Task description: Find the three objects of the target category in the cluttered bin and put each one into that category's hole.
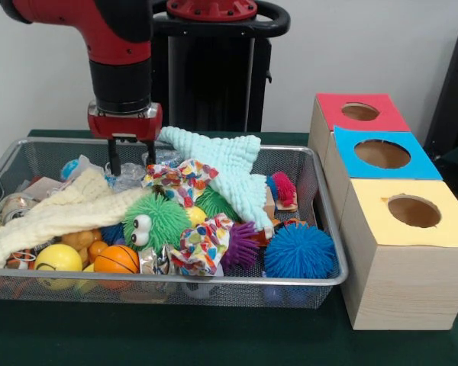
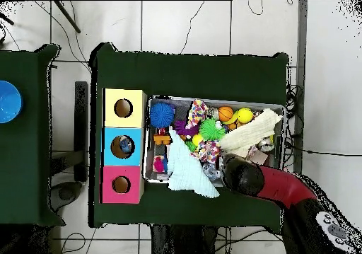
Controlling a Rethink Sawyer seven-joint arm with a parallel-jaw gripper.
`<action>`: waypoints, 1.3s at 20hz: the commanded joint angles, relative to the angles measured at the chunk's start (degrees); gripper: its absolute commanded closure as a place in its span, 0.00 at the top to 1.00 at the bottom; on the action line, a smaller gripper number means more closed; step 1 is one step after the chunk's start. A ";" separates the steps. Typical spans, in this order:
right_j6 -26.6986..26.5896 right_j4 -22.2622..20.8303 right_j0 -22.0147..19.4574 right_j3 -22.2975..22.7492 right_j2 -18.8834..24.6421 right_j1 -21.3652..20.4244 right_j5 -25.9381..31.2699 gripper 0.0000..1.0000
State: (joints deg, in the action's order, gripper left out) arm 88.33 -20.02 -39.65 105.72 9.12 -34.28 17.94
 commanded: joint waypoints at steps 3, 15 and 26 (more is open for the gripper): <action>14.03 2.81 2.04 -0.13 -1.85 8.23 -9.33 1.00; 12.07 5.63 3.07 -0.76 -3.29 11.96 -14.54 1.00; 10.79 6.84 3.95 -0.58 -4.33 11.41 -15.56 0.00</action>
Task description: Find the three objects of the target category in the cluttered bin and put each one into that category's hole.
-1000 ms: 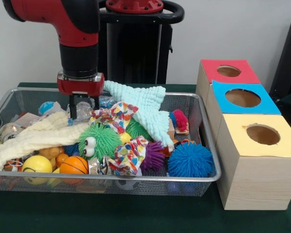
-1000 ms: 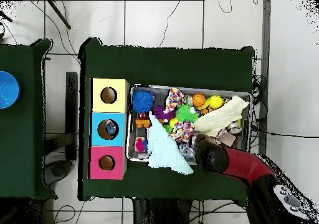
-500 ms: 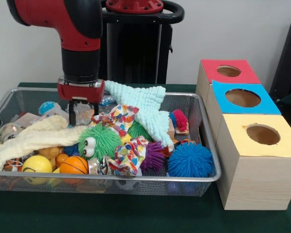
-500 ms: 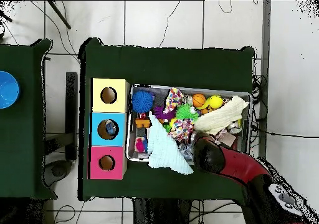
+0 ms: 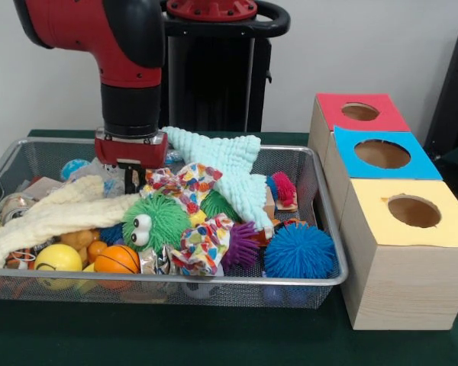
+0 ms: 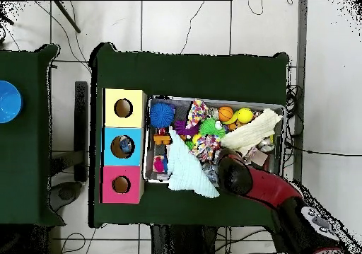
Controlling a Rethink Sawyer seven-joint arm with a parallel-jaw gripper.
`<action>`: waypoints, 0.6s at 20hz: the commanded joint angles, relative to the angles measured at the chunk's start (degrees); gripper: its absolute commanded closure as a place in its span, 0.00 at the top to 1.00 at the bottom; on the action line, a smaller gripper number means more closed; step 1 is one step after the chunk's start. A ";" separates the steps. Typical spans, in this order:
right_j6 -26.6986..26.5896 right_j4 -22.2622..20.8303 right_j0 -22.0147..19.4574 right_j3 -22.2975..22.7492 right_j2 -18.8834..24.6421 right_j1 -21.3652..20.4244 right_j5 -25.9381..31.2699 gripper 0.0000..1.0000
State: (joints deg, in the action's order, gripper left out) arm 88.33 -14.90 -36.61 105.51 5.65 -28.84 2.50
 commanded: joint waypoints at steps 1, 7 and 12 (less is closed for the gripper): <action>10.66 1.65 1.33 -0.26 -1.13 5.33 -0.29 0.00; 10.19 3.73 3.01 0.40 -1.93 0.51 5.42 0.00; 9.81 5.95 4.44 2.00 -2.29 -6.29 12.27 0.00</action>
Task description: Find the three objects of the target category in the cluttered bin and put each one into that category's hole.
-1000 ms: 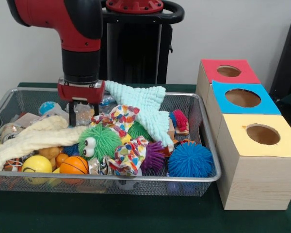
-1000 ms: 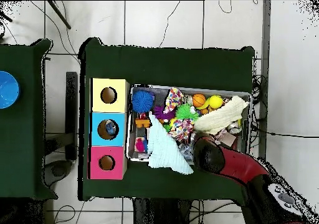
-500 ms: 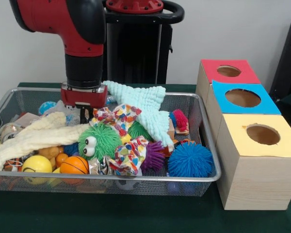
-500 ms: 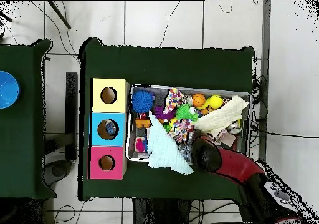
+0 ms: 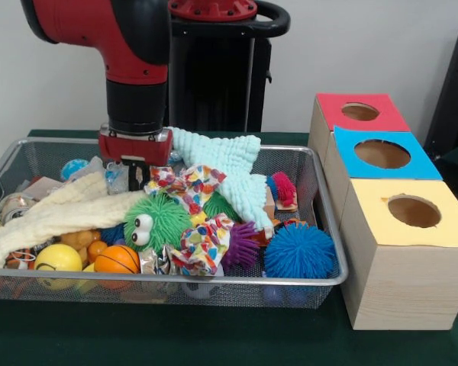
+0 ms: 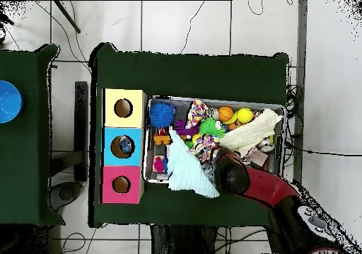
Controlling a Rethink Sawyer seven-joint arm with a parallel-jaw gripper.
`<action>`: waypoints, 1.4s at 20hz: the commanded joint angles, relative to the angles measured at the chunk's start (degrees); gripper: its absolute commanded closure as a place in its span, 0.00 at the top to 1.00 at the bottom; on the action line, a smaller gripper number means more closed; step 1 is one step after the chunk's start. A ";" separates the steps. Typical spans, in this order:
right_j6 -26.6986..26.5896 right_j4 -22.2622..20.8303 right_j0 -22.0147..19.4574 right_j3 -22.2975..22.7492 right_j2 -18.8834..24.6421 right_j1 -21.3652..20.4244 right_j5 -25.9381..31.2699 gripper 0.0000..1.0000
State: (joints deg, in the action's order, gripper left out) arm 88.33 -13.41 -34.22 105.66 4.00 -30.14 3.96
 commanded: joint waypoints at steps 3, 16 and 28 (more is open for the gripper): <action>9.81 5.55 2.82 1.93 -0.76 -7.51 13.61 0.00; 9.34 7.43 4.32 1.43 -1.57 -13.65 21.18 0.00; 8.98 8.11 2.82 -0.04 0.08 -9.91 16.17 1.00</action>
State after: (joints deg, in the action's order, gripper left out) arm 88.33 -7.70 -29.75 106.24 1.85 -42.60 19.85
